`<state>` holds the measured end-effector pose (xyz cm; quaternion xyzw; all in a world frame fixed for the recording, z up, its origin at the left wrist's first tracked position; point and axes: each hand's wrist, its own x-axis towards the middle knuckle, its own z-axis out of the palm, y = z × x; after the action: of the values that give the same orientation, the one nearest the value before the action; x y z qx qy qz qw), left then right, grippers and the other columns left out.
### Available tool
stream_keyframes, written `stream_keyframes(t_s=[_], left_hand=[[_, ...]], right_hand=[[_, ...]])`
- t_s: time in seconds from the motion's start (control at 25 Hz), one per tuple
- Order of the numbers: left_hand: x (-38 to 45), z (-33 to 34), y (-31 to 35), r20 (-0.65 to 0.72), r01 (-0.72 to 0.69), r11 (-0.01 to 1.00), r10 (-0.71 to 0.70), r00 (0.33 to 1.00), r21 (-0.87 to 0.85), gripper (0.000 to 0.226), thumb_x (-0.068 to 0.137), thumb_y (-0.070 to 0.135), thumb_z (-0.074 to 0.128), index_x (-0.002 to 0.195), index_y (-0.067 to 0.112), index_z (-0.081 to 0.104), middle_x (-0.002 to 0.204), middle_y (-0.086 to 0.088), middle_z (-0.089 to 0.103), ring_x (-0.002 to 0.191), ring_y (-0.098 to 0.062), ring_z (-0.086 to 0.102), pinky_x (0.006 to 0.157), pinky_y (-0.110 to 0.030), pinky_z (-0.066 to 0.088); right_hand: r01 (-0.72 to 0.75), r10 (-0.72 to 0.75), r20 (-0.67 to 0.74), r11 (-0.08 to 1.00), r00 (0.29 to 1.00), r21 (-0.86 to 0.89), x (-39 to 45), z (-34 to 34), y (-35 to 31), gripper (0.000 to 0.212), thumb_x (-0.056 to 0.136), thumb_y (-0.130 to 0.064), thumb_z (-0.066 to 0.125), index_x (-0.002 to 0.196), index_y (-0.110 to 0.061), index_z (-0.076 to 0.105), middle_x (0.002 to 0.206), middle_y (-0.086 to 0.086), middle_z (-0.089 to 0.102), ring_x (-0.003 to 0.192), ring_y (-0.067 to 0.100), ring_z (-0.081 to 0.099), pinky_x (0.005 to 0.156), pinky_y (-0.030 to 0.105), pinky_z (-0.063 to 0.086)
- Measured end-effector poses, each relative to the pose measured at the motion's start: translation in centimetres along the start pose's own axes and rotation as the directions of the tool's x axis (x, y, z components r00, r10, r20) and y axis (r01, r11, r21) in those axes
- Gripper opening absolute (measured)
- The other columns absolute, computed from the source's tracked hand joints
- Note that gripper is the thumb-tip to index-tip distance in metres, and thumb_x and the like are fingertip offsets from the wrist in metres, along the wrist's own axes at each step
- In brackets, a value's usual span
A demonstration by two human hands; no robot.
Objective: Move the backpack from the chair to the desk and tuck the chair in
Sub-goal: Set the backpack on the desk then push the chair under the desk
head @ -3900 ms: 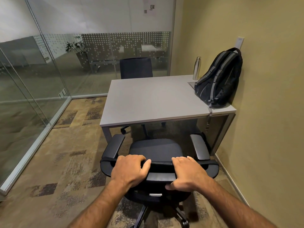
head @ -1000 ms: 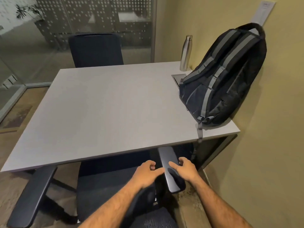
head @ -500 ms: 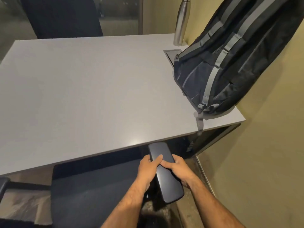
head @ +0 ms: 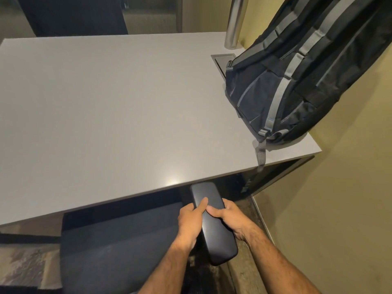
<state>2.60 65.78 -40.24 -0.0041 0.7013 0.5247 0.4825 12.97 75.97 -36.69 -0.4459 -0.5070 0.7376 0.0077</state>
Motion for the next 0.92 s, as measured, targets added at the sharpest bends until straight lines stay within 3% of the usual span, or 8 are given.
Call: stream_keyframes(t_s=[0.08, 0.24, 0.44, 0.68, 0.84, 0.92], left_hand=[[0.1, -0.1, -0.1, 0.005, 0.012, 1.0, -0.012, 1.0, 0.027, 0.075, 0.066, 0.068, 0.073, 0.099, 0.0, 0.07, 0.099, -0.024, 0.072, 0.094, -0.04, 0.072, 0.088, -0.06, 0.057], [0.5, -0.2, -1.0, 0.038, 0.045, 0.999, -0.045, 0.998, 0.018, 0.045, 0.08, 0.055, 0.071, 0.092, 0.011, 0.075, 0.092, -0.01, 0.079, 0.089, -0.028, 0.076, 0.086, -0.053, 0.06], [2.0, 0.0, -3.4, 0.01, 0.085, 0.996, -0.085, 0.996, 0.04, 0.041, 0.083, 0.054, 0.069, 0.094, 0.015, 0.073, 0.093, -0.008, 0.079, 0.088, -0.026, 0.075, 0.087, -0.051, 0.06], [4.6, -0.1, -6.6, 0.004, 0.093, 0.994, -0.093, 0.996, 0.065, 0.066, 0.06, 0.072, 0.066, 0.099, 0.019, 0.073, 0.094, -0.005, 0.079, 0.089, -0.025, 0.075, 0.088, -0.051, 0.06], [3.2, -0.5, -4.9, 0.034, 0.085, 0.984, -0.091, 0.995, 0.155, 0.06, 0.072, 0.072, 0.06, 0.1, 0.02, 0.071, 0.095, 0.0, 0.077, 0.089, -0.019, 0.074, 0.086, -0.043, 0.06], [1.9, -1.2, -3.6, 0.01, 0.052, 0.97, -0.056, 0.998, 0.237, 0.05, 0.082, 0.063, 0.061, 0.094, 0.015, 0.069, 0.088, 0.002, 0.073, 0.083, -0.015, 0.069, 0.08, -0.036, 0.057]], right_hand=[[-0.02, 0.02, -0.004, 1.0, 1.0, -0.006, 0.5, 0.0, 0.5, 0.037, 0.089, -0.017, 0.076, 0.122, -0.006, 0.065, 0.108, 0.014, 0.077, 0.093, 0.027, 0.075, 0.07, 0.03, 0.059], [-0.037, 0.037, 0.004, 0.999, 0.999, 0.012, 1.6, -0.1, 2.3, 0.039, 0.089, -0.015, 0.076, 0.124, -0.006, 0.063, 0.11, 0.015, 0.076, 0.093, 0.027, 0.075, 0.071, 0.031, 0.059], [-0.058, 0.058, -0.019, 0.998, 0.998, 0.025, 3.1, 0.0, 5.1, 0.041, 0.088, -0.011, 0.075, 0.126, -0.006, 0.062, 0.109, 0.014, 0.077, 0.096, 0.027, 0.075, 0.074, 0.033, 0.06], [-0.072, 0.074, -0.035, 0.996, 0.997, 0.045, 3.7, 0.0, 6.4, 0.03, 0.091, -0.004, 0.07, 0.12, -0.01, 0.065, 0.1, 0.01, 0.079, 0.087, 0.021, 0.076, 0.069, 0.029, 0.059], [-0.109, 0.109, -0.002, 0.993, 0.994, -0.037, 4.4, -0.7, 6.8, 0.043, 0.086, -0.019, 0.078, 0.127, -0.014, 0.063, 0.11, 0.008, 0.077, 0.1, 0.025, 0.075, 0.088, 0.04, 0.06], [-0.123, 0.114, -0.071, 0.981, 0.991, -0.151, 4.2, -0.6, 6.7, 0.054, 0.08, -0.029, 0.084, 0.127, -0.015, 0.06, 0.111, 0.006, 0.076, 0.098, 0.023, 0.074, 0.089, 0.04, 0.06]])
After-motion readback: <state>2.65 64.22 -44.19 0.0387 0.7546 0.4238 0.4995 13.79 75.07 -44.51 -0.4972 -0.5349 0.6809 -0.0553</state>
